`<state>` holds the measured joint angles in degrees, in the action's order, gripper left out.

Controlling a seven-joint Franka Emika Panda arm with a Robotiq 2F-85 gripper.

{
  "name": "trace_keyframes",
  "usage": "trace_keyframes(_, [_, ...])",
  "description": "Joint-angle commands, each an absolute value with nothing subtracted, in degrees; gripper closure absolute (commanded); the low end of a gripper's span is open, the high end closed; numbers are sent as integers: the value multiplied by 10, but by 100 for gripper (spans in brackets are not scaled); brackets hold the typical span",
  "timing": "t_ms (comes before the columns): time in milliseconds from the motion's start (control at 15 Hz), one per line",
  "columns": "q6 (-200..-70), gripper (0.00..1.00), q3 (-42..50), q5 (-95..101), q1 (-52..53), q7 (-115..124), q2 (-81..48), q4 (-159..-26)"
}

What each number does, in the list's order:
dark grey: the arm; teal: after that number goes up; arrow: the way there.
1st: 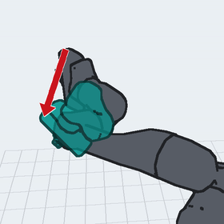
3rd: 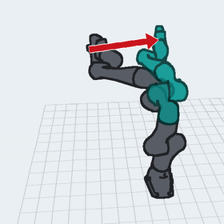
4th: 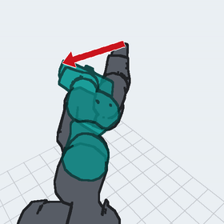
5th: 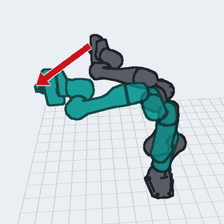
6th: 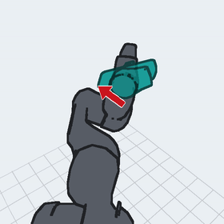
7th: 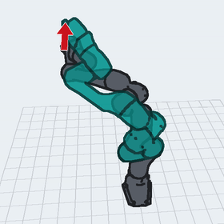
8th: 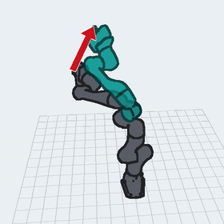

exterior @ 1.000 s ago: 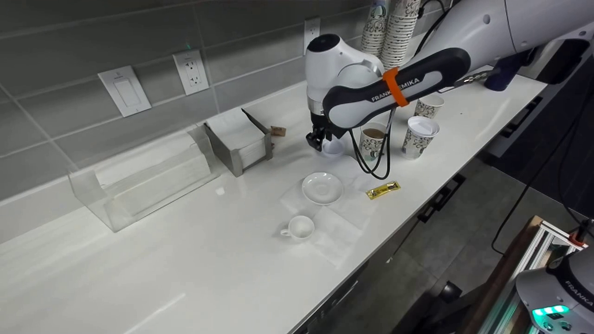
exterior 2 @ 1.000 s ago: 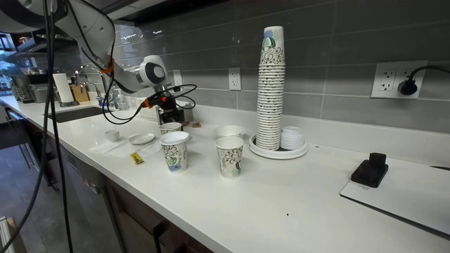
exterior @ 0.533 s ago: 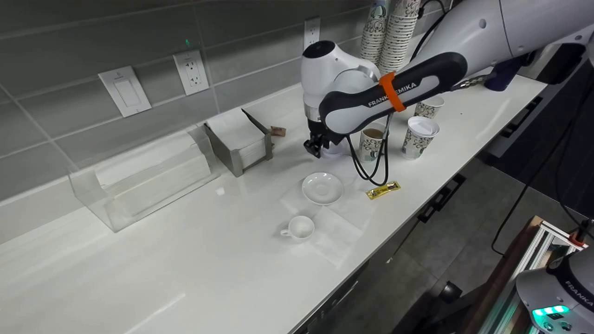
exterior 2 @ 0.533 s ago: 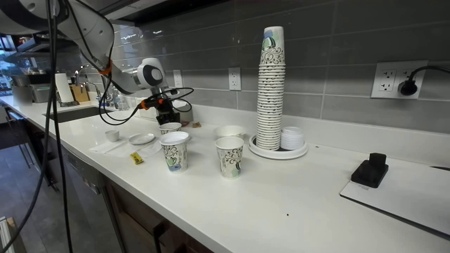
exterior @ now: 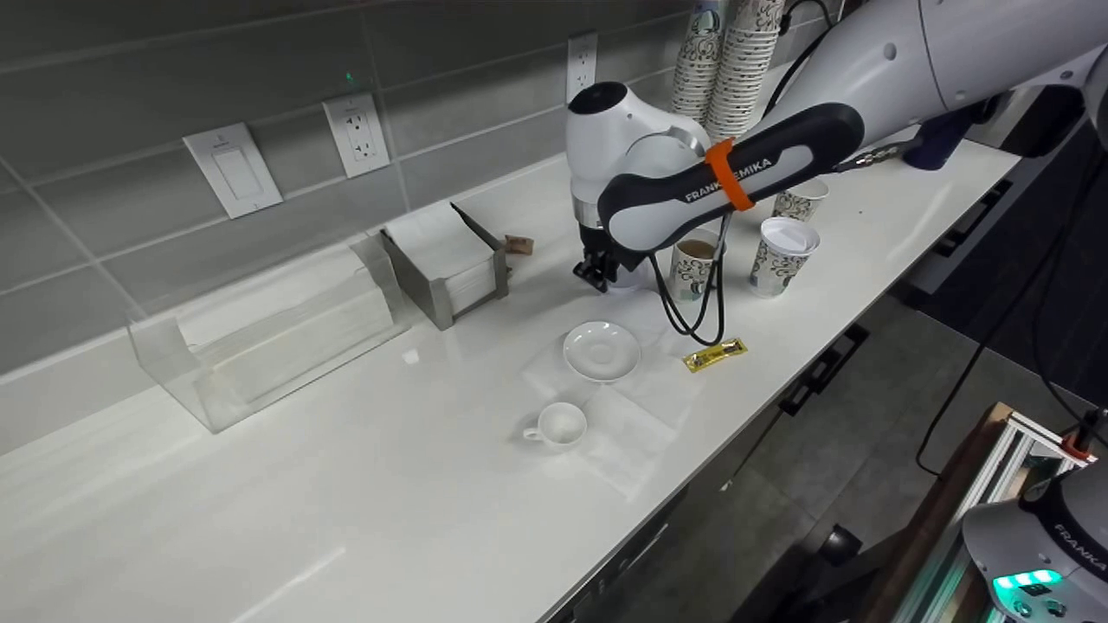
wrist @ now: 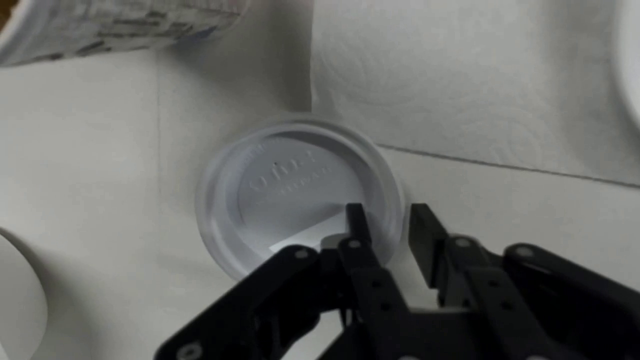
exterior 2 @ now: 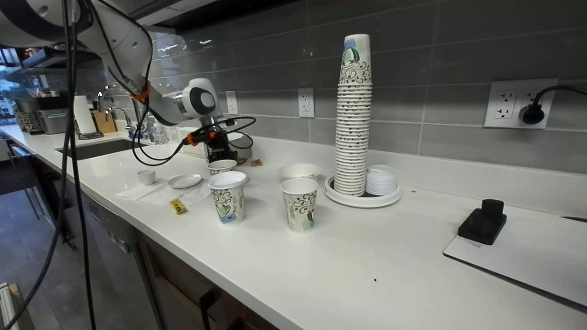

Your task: Put the lid in the bowl

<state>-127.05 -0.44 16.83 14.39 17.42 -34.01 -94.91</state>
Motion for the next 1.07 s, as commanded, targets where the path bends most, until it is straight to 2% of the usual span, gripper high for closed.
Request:
trace_keyframes(0, [-1269, 98, -1, 160, 146, 180, -345, -938])
trace_keyframes(400, [-1266, 99, -7, 154, 148, 181, -315, -947])
trace_keyframes(1000, [-1300, 99, -32, 161, 146, 178, -188, -991])
